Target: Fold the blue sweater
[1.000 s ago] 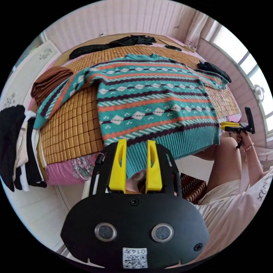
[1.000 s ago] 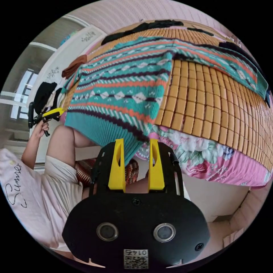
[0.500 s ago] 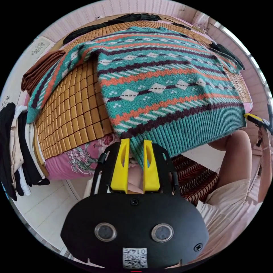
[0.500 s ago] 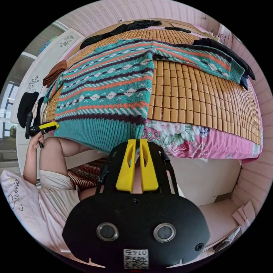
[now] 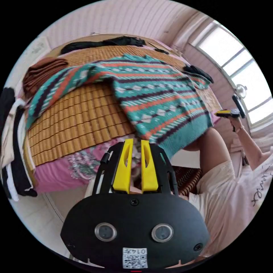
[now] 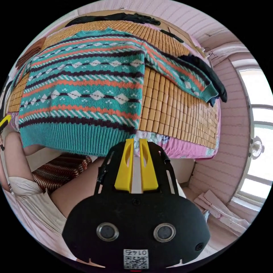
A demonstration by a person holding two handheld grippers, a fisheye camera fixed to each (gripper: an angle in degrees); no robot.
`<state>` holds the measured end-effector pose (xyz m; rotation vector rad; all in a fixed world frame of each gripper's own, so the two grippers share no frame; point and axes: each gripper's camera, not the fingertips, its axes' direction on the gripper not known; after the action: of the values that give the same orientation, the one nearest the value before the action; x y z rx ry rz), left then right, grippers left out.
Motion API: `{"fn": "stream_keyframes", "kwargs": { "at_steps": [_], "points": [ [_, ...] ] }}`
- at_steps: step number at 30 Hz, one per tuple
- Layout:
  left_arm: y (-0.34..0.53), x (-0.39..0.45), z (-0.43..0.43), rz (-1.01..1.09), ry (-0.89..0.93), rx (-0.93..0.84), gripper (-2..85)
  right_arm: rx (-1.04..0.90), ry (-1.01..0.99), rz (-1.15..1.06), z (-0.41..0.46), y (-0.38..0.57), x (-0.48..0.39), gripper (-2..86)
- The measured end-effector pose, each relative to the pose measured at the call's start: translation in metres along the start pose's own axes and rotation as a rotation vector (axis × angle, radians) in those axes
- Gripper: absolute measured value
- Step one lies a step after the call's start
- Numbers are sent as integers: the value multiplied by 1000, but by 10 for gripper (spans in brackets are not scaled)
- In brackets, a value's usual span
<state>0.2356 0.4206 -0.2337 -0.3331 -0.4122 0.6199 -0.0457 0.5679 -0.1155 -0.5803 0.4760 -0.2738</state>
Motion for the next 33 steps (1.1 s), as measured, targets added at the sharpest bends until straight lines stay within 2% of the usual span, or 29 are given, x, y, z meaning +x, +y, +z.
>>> {"fn": "stream_keyframes", "kwargs": {
  "at_steps": [2,5,7,10,13,17,19,21,26,31,33],
  "points": [
    [12,-42,-30,-118,-147,108,56,124,77,-9,-27,-17,-27,44],
    [25,-106,-64,-253,-296,220,70,306,-79,-256,-66,-67,-103,71],
    [24,-138,-73,-318,-323,229,89,425,-204,-478,-93,-114,-181,93],
    [14,-169,-87,-357,-365,283,104,542,-309,-683,-127,-169,-280,100],
    [-9,-171,-96,-293,-493,325,109,582,-410,-776,-152,-216,-367,87],
    [-54,-176,-86,-209,-690,303,128,523,-389,-819,-151,-254,-453,86],
    [-73,-193,-75,-217,-696,243,119,500,-279,-806,-137,-270,-488,72],
    [-88,-217,-53,-229,-677,127,80,462,-262,-784,-126,-279,-500,49],
    [-90,-210,-66,-204,-642,120,33,426,-294,-794,-126,-280,-502,2],
    [-24,-163,-150,-109,-440,230,23,507,-404,-874,-155,-257,-466,-5],
    [9,-136,-208,-60,-346,331,20,549,-403,-914,-163,-248,-461,-5]
  ]
}}
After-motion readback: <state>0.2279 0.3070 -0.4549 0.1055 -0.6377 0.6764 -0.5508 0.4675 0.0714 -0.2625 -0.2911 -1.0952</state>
